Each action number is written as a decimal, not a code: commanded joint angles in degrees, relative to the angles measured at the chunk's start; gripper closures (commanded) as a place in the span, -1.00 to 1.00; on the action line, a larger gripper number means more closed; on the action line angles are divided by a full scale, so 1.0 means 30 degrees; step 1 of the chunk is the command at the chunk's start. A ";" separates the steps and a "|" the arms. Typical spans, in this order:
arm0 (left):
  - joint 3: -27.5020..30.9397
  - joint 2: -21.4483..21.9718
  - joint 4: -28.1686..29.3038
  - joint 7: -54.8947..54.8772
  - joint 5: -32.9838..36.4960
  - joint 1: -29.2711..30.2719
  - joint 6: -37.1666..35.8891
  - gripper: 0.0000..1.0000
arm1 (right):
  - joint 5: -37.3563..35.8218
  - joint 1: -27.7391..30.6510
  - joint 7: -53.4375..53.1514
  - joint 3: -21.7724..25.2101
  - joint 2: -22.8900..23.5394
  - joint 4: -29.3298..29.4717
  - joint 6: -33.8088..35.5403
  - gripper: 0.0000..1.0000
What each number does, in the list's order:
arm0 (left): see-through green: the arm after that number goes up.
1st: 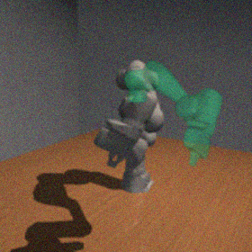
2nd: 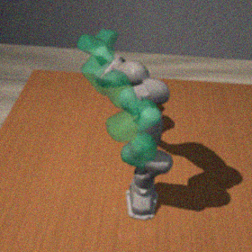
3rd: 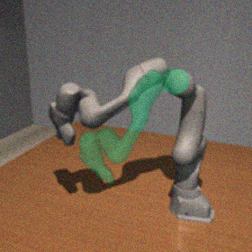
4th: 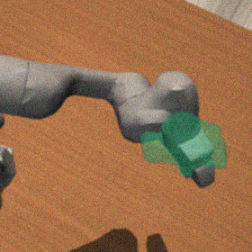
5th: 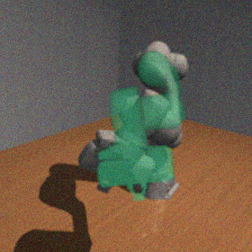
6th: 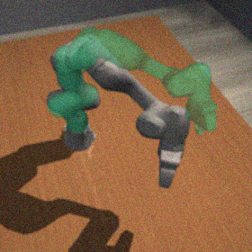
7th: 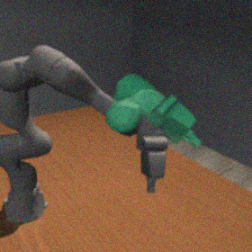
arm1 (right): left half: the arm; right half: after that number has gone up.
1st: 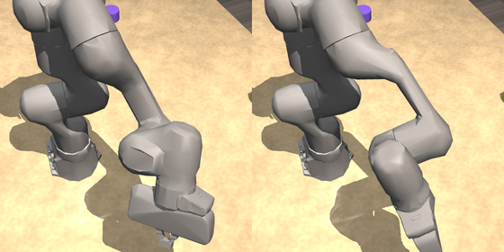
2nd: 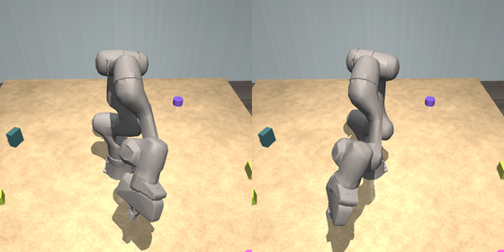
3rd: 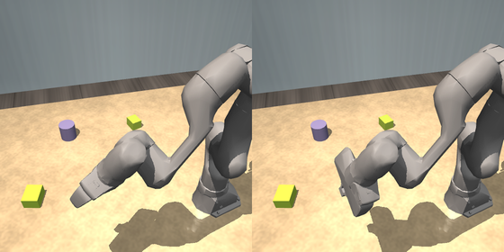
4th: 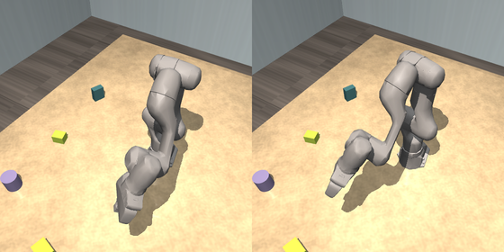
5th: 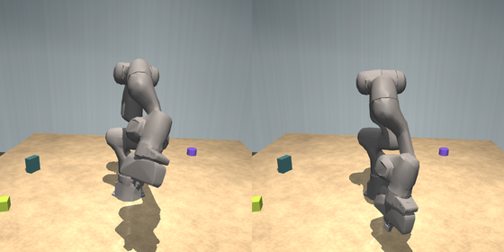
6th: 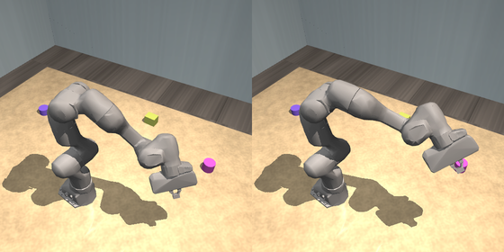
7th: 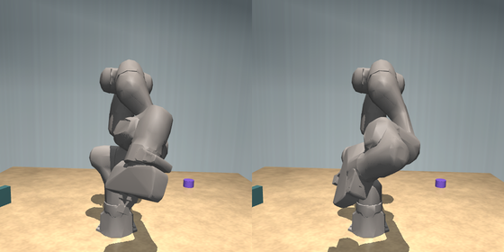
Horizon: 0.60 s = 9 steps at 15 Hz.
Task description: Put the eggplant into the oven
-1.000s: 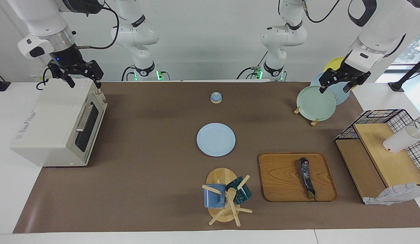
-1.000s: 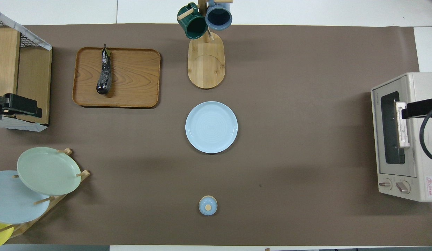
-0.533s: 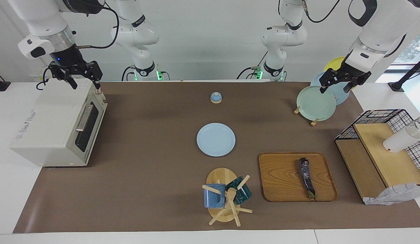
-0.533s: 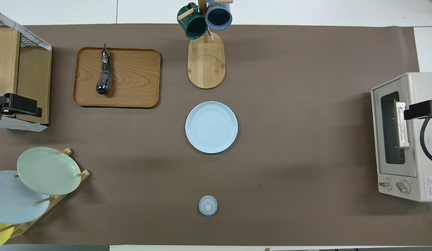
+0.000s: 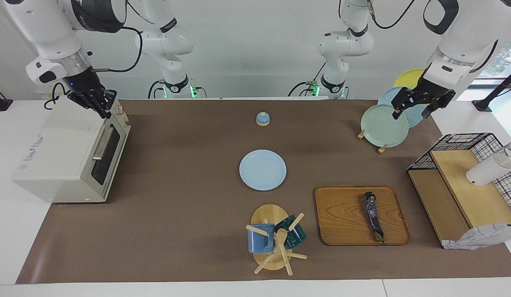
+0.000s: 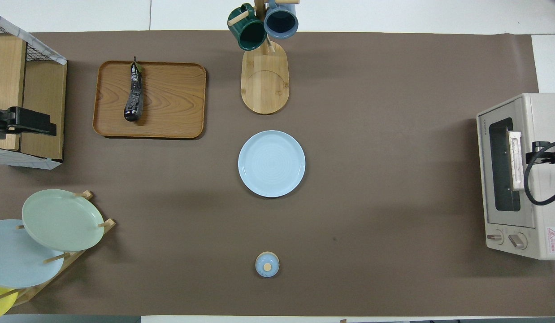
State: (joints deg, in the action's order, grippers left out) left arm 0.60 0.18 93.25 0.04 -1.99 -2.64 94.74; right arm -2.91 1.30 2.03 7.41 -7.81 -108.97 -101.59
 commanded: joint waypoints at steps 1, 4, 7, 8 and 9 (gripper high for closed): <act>-0.0082 -0.1109 -0.0026 0.0278 0.0196 -0.0146 0.0500 -1.00 | -0.1664 0.0124 -0.0590 -0.0184 -0.0154 -0.1204 -0.1087 1.00; -0.0111 -0.3128 -0.0670 0.0337 0.0108 -0.0234 0.1112 -1.00 | -0.1697 0.0271 -0.0620 -0.0184 0.0492 -0.1263 -0.1496 1.00; -0.0111 -0.4564 -0.0233 0.0337 0.0048 -0.0234 0.3276 -1.00 | -0.1727 0.0329 -0.0620 -0.0155 0.1195 -0.1264 -0.2111 1.00; -0.0111 -0.5005 -0.0232 0.0337 0.0106 -0.0263 0.4008 -1.00 | -0.1756 0.0329 -0.0620 -0.0154 0.1400 -0.1293 -0.2230 1.00; -0.0111 -0.5387 -0.0261 0.0337 0.0107 -0.0321 0.4538 -1.00 | -0.1727 0.0329 -0.0620 -0.0154 0.1547 -0.1351 -0.2289 1.00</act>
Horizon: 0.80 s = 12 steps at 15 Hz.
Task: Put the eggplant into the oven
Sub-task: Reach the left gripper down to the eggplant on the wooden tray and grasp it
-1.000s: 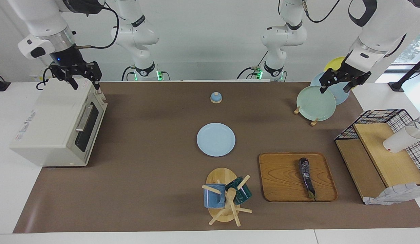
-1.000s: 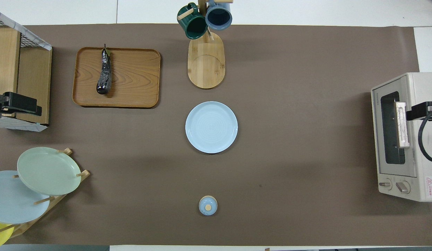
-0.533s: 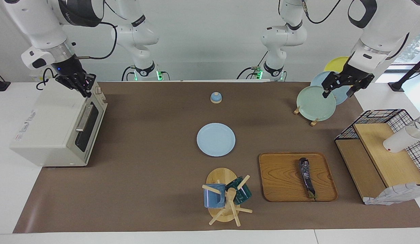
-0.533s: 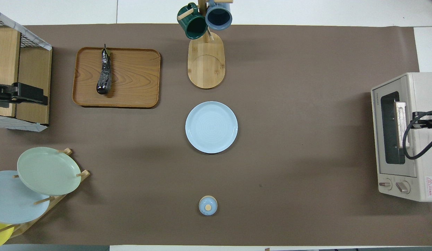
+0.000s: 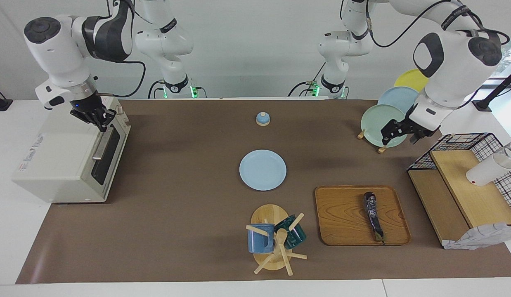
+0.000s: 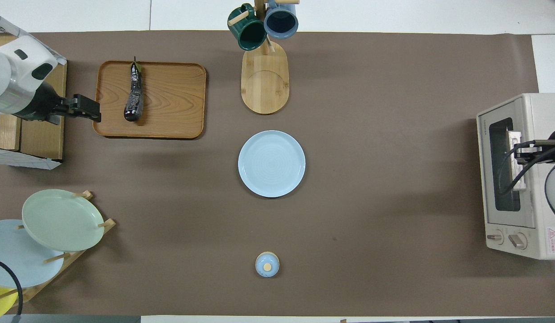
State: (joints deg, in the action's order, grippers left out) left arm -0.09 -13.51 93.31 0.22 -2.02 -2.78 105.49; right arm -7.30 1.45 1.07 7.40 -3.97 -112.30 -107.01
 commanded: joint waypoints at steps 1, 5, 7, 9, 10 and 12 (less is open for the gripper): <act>0.0119 -0.1409 -0.0427 0.0277 0.0145 -0.0623 0.1424 -1.00 | -0.0263 0.0308 -0.0297 -0.0151 0.0355 -0.0386 -0.0829 1.00; 0.0177 -0.4863 -0.2618 0.0306 0.0406 -0.1328 0.2102 -1.00 | -0.0263 0.0396 -0.0297 -0.0181 0.0356 -0.1617 -0.2413 1.00; 0.0148 -0.5865 -0.3007 0.0248 0.0876 -0.1448 0.3238 -1.00 | -0.0263 0.0367 -0.0326 -0.0181 0.0385 -0.1764 -0.2590 1.00; 0.0148 -0.6656 -0.3036 0.0190 0.0878 -0.1359 0.4120 -1.00 | -0.0234 0.0250 -0.0384 -0.0210 0.0473 -0.1997 -0.3057 1.00; 0.0148 -0.6688 -0.2949 0.0160 0.0964 -0.1243 0.4994 -1.00 | -0.0205 0.0162 -0.0704 -0.0210 0.0531 -0.2086 -0.3233 1.00; 0.0148 -0.6688 -0.2482 0.0101 0.1286 -0.1242 0.5354 -1.00 | -0.0088 -0.0187 -0.1640 -0.0239 0.0532 -0.2465 -0.3789 1.00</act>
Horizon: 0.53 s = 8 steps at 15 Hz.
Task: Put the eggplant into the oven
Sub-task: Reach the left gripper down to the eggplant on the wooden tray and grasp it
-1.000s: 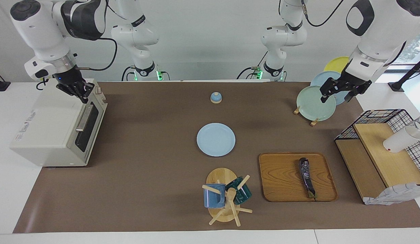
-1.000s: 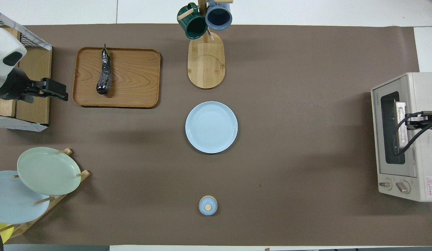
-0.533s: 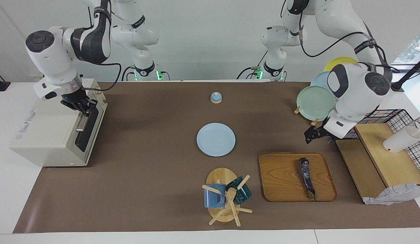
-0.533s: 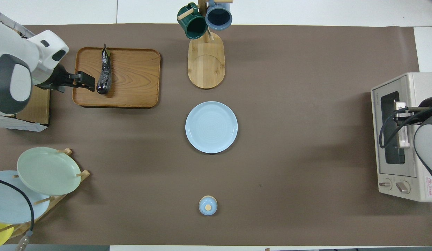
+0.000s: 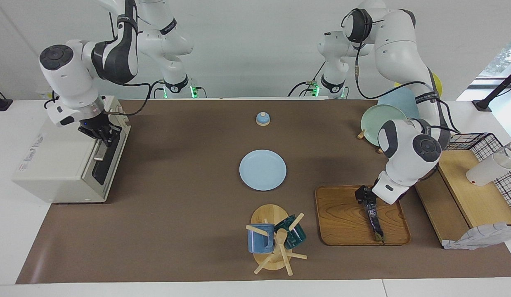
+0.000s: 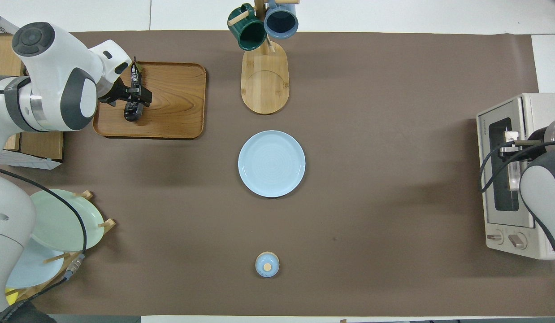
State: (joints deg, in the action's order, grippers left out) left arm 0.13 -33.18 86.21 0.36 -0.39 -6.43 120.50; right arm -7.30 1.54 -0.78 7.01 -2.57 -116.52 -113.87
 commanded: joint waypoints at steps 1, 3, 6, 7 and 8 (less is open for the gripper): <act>0.0075 -0.0101 0.0148 0.0057 0.0744 -0.0054 0.0409 -1.00 | 0.0002 -0.0482 -0.1232 -0.0112 0.0066 -0.1236 -0.1826 1.00; 0.0046 0.0045 0.0675 0.0057 0.0715 -0.0054 0.0526 -1.00 | 0.0061 -0.0805 -0.1729 -0.0141 0.0124 -0.1472 -0.2237 1.00; 0.0046 0.0572 0.2403 -0.0001 0.0715 -0.0055 0.1813 -1.00 | 0.0120 -0.1188 -0.2230 -0.0170 0.0562 -0.1881 -0.3494 1.00; 0.0017 0.0602 0.2348 -0.0001 0.0715 -0.0054 0.1700 -0.98 | 0.0555 -0.1188 -0.2201 -0.0199 0.0738 -0.1941 -0.3876 1.00; 0.0017 0.0573 0.2232 -0.0001 0.0686 -0.0054 0.1525 -0.91 | 0.1429 -0.1188 -0.2201 -0.0199 0.1059 -0.1941 -0.4141 1.00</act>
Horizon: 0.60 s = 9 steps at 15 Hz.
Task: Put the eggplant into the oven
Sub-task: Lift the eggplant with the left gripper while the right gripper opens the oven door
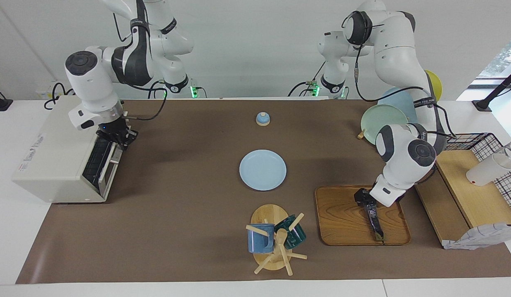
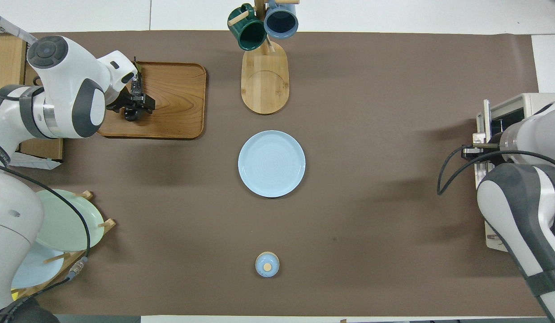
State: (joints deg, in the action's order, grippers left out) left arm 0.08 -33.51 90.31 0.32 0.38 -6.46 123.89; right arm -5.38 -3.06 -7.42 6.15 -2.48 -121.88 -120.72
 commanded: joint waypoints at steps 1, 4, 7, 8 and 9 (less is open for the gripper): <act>0.0033 0.0683 0.0660 0.0010 0.0429 -0.0043 0.0162 -0.85 | 0.1609 0.0345 0.0014 0.0088 0.1380 -0.0185 -0.2266 1.00; 0.0033 0.0565 0.0044 0.0010 0.0457 -0.0043 -0.0309 -0.75 | 0.1881 -0.0323 0.0130 0.0059 0.1997 -0.0448 -0.3731 1.00; 0.0091 0.0565 0.0219 -0.0078 0.0517 -0.0307 -0.0249 -0.05 | 0.1881 -0.0797 0.0101 0.0059 0.2145 -0.0945 -0.4874 1.00; 0.0091 0.0565 0.0248 -0.0107 0.0517 -0.0278 -0.0193 0.28 | 0.1881 -0.0798 0.0130 0.0059 0.2319 -0.1092 -0.5139 1.00; 0.0091 0.0565 0.0248 -0.0136 0.0517 -0.0278 -0.0163 0.64 | 0.1881 -0.0798 0.0160 0.0059 0.2524 -0.1122 -0.5489 1.00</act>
State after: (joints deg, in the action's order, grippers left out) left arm -0.01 -32.82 90.16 0.21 0.53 -6.98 123.84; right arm 0.30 -5.78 -7.44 5.85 4.83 -124.07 -134.44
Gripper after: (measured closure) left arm 0.405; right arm 0.991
